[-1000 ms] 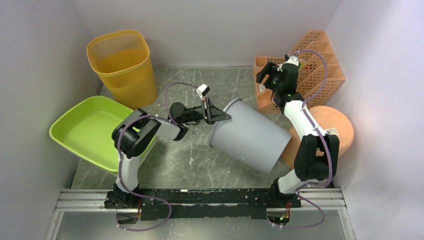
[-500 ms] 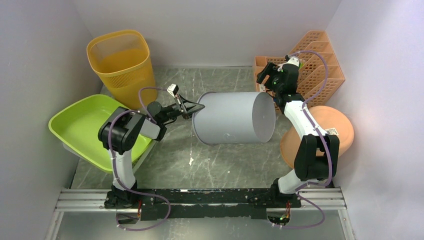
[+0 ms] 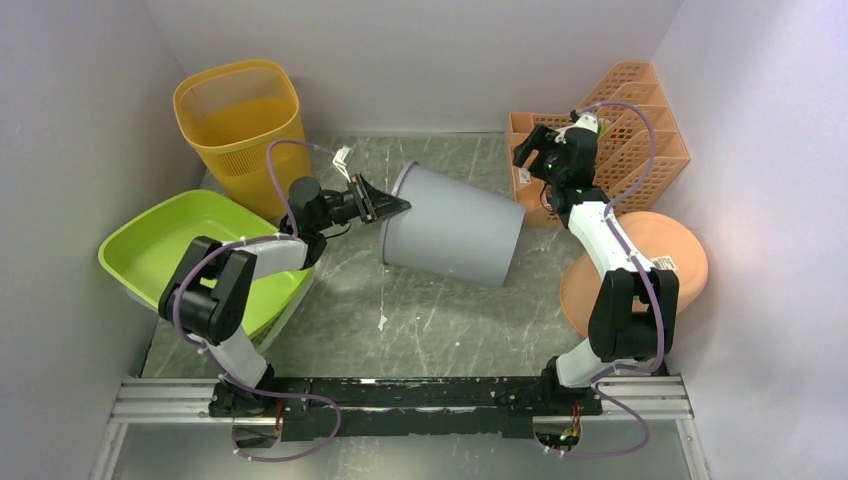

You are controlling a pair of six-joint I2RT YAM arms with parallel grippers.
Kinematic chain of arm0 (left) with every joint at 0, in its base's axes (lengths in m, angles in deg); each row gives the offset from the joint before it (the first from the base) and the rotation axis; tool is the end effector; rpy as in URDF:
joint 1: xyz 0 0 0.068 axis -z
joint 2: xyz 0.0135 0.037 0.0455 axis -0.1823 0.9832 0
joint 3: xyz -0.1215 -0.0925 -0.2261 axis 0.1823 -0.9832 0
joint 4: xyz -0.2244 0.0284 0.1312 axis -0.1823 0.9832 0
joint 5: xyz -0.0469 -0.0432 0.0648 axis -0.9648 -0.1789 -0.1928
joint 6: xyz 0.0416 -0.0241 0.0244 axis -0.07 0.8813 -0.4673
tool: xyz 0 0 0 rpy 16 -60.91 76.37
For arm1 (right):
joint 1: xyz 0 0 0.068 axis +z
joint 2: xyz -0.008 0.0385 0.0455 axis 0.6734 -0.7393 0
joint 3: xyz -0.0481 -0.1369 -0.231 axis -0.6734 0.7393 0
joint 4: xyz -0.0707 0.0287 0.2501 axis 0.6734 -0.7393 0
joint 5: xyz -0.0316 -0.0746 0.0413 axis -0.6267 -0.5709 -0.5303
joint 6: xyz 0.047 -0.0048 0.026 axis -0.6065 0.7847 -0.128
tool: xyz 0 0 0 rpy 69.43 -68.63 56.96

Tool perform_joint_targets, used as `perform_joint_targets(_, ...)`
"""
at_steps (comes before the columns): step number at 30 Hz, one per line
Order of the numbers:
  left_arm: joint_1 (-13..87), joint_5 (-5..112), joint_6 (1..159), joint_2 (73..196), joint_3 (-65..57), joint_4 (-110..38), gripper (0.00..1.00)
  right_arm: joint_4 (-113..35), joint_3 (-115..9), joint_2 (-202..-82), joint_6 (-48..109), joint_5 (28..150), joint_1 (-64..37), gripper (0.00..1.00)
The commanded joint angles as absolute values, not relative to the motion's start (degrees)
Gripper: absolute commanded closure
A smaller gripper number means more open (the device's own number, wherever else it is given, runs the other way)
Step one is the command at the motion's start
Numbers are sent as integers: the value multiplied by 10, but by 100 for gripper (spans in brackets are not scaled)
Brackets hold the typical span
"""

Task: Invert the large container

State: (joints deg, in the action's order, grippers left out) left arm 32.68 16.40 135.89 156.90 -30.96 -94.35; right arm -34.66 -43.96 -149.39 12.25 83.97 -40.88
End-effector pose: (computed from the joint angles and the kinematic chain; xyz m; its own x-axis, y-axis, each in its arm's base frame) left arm 0.3149 -0.1556 0.2286 -0.7979 -0.3768 -0.4705 0.4682 0.1042 -0.8774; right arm 0.3662 0.0109 0.3086 -0.3098 0.4193 -0.8534 0.0698 0.9051 0.4194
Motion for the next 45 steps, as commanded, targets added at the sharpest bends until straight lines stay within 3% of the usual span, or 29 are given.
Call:
perform_joint_targets(1, 301, 227, 1167, 1580, -309, -656, 89, -327, -430, -1494, 118, 847, -414, 22)
perform_joint_targets(10, 302, 181, 1258, 1595, -336, -797, 93, -331, -429, -1486, 124, 834, -419, 22)
perform_joint_targets(20, 428, 179, 1425, 1575, -250, -983, 93, -324, -449, -1496, 102, 865, -450, 22)
perform_joint_targets(29, 428, 193, 1632, 1716, -273, -1276, 93, -320, -456, -1489, 99, 877, -464, 22)
perform_joint_targets(33, 395, 179, 1575, 1735, -308, -1221, 93, -316, -445, -1490, 99, 878, -466, 22)
perform_joint_targets(40, 323, 179, 1345, 1671, -313, -885, 93, -309, -442, -1499, 94, 887, -466, 22)
perform_joint_targets(45, 299, 211, 1255, 1674, -319, -787, 93, -305, -439, -1503, 92, 888, -466, 23)
